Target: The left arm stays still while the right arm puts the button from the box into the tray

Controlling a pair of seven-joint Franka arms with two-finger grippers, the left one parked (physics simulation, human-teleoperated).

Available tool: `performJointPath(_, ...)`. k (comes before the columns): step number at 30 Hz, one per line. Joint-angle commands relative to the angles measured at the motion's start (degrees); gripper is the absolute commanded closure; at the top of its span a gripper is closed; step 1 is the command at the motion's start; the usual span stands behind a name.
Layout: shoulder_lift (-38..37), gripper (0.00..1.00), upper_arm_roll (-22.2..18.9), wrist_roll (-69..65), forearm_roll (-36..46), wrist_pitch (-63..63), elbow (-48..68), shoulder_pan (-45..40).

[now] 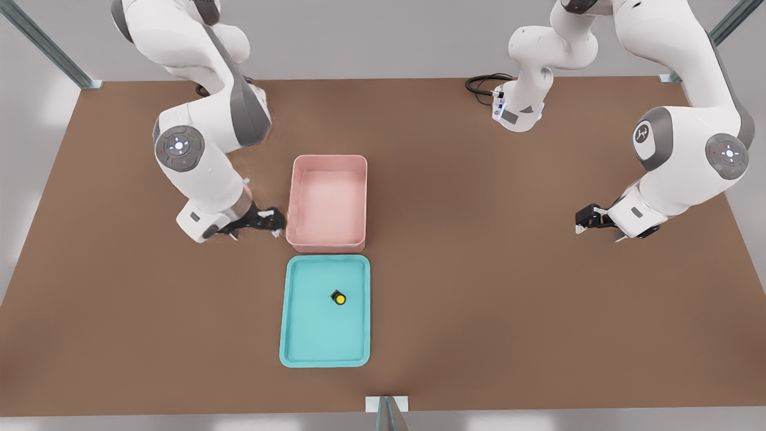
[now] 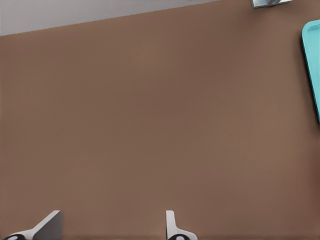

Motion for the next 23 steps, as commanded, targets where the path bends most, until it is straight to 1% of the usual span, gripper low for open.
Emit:
performJointPath(1,-0.49,0.0,-0.81,-14.38,-5.72,-18.87,1.7,-8.37)
performJointPath(2,-0.05,0.0,-0.55,-15.79,-2.49,-19.13,1.61,-15.13)
performJointPath(3,-0.66,0.0,-0.2,-19.22,2.18,-16.68,0.56,-19.89)
performJointPath(4,-4.17,0.0,-0.29,-19.58,2.19,-12.29,-5.39,-20.95)
performJointPath(5,-11.04,0.0,-0.37,-24.5,2.36,-7.7,-15.35,-24.73)
performJointPath(6,-12.62,0.0,-0.11,-24.5,2.36,-9.29,-15.53,-25.0)
performJointPath(7,-12.27,0.0,0.5,-23.53,1.75,-9.46,-15.18,-23.41)
performJointPath(9,-10.16,0.0,0.51,-21.69,1.49,-8.85,-14.91,-18.93)
performJointPath(10,-7.44,0.0,0.59,-21.51,1.57,-9.11,-12.63,-18.76)
performJointPath(11,-6.91,0.0,2.26,-19.23,1.49,-8.94,-12.01,-18.41)
performJointPath(12,-6.12,0.0,2.44,-17.47,1.49,-9.02,-12.01,-16.47)
performJointPath(23,-5.85,0.0,2.09,-17.38,1.49,-8.94,-12.01,-16.65)
